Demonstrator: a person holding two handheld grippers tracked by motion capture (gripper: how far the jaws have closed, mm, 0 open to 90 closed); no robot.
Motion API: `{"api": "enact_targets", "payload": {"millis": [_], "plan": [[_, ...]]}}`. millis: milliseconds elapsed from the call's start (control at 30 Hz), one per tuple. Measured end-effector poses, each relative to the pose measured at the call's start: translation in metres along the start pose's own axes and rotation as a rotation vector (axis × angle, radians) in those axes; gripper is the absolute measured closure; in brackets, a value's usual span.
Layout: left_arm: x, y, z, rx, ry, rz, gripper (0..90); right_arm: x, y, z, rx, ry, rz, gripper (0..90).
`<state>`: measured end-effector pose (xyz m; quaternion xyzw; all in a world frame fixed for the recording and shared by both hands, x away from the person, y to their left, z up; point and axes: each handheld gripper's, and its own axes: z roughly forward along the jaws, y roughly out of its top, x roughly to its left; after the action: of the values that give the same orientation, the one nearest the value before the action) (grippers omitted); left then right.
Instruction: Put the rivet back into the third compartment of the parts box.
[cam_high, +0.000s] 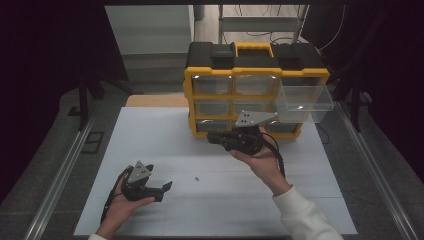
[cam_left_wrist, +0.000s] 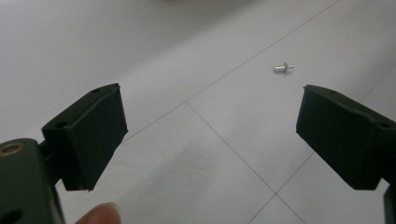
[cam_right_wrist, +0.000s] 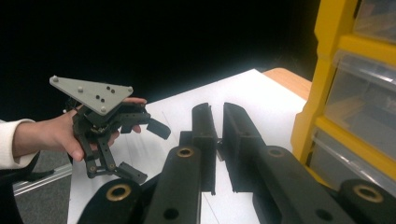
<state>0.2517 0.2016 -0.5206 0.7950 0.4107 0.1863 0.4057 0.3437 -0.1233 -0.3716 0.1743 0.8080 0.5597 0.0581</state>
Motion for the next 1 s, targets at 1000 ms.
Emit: {"api": "enact_targets", "payload": {"millis": [1000], "plan": [[0.0,0.0,0.0,0.004,0.0,0.005,9.1,0.002,0.02,-0.027,-0.095,-0.029,-0.013,83.7]]}}
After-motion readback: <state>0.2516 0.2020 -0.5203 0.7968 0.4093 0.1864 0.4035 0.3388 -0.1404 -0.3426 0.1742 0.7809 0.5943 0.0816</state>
